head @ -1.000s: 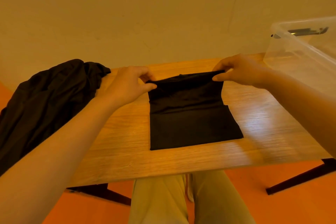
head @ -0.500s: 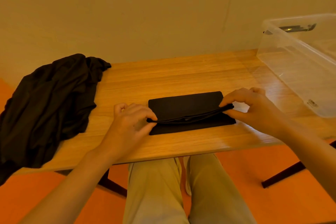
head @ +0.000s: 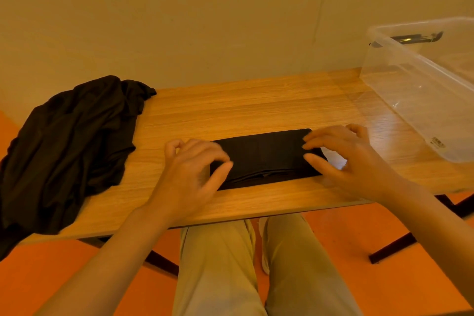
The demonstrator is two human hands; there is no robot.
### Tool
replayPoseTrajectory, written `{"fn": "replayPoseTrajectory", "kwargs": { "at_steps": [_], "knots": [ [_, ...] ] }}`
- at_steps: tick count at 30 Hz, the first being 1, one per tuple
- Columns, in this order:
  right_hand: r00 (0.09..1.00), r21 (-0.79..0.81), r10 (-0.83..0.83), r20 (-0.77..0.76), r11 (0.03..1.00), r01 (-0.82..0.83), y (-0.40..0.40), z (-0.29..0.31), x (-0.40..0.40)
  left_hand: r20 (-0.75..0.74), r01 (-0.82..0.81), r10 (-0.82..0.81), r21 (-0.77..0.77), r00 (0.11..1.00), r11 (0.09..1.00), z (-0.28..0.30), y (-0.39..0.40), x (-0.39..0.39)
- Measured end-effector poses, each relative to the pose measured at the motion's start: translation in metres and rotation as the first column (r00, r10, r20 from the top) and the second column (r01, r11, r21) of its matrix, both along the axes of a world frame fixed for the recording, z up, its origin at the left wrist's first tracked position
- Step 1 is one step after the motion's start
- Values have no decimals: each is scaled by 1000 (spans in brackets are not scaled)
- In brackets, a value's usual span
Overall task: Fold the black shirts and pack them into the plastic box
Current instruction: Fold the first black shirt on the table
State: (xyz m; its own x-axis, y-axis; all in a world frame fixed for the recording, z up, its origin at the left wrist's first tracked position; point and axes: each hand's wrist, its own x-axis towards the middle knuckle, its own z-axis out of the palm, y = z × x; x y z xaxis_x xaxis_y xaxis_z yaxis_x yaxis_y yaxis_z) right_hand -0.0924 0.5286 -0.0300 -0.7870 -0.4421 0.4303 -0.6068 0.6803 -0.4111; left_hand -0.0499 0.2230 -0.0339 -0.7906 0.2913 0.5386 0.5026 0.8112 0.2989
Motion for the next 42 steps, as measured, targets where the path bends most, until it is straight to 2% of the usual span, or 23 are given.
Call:
{"fn": "replayPoseTrajectory", "kwargs": {
  "at_steps": [3, 6, 8, 12, 17, 20, 24, 26, 27, 29, 31, 34, 42],
  "knots": [
    [1000, 169, -20, -4, 985, 21, -37, 1, -10, 173, -108, 118, -70, 978, 992, 8, 33, -20],
    [994, 341, 12, 111, 939, -50, -63, -14, -19, 399, -75, 161, -222, 903, 972, -5, 59, -32],
    [985, 406, -3, 172, 911, -68, -64, -26, -20, 458, -39, 176, -294, 871, 955, -15, 59, -33],
    [982, 453, -52, 184, 891, -38, -53, -28, -9, 441, 13, 177, -394, 880, 919, -20, 45, -31],
    [977, 494, -125, 171, 869, 24, -44, -22, 1, 419, 68, 123, -412, 900, 909, -20, 41, -34],
    [980, 474, -106, 169, 880, 13, -41, -19, 1, 301, 71, 93, -492, 949, 868, -17, 37, -49],
    [986, 467, -21, 163, 883, -58, -38, -25, 2, 129, -11, 120, -636, 984, 772, -6, 33, -75],
    [984, 452, -88, 153, 892, 10, -36, -28, 7, 77, -48, 117, -598, 990, 800, -1, 40, -74],
    [981, 441, -142, 135, 895, 69, -36, -31, 10, 102, -45, 115, -528, 988, 848, 0, 46, -70],
    [962, 421, -258, 85, 885, 200, -37, -35, 15, 236, -30, 117, -344, 965, 939, 0, 62, -57],
    [930, 415, -359, 76, 860, 297, -37, -36, 20, 354, 5, 96, -272, 930, 962, -4, 79, -50],
    [882, 437, -460, 103, 817, 376, -30, -34, 24, 449, 95, 39, -272, 893, 958, -13, 100, -61],
    [736, 459, -666, 119, 695, 554, 12, -31, 32, 519, 410, -227, -270, 824, 871, -6, 155, -114]
  ]
}}
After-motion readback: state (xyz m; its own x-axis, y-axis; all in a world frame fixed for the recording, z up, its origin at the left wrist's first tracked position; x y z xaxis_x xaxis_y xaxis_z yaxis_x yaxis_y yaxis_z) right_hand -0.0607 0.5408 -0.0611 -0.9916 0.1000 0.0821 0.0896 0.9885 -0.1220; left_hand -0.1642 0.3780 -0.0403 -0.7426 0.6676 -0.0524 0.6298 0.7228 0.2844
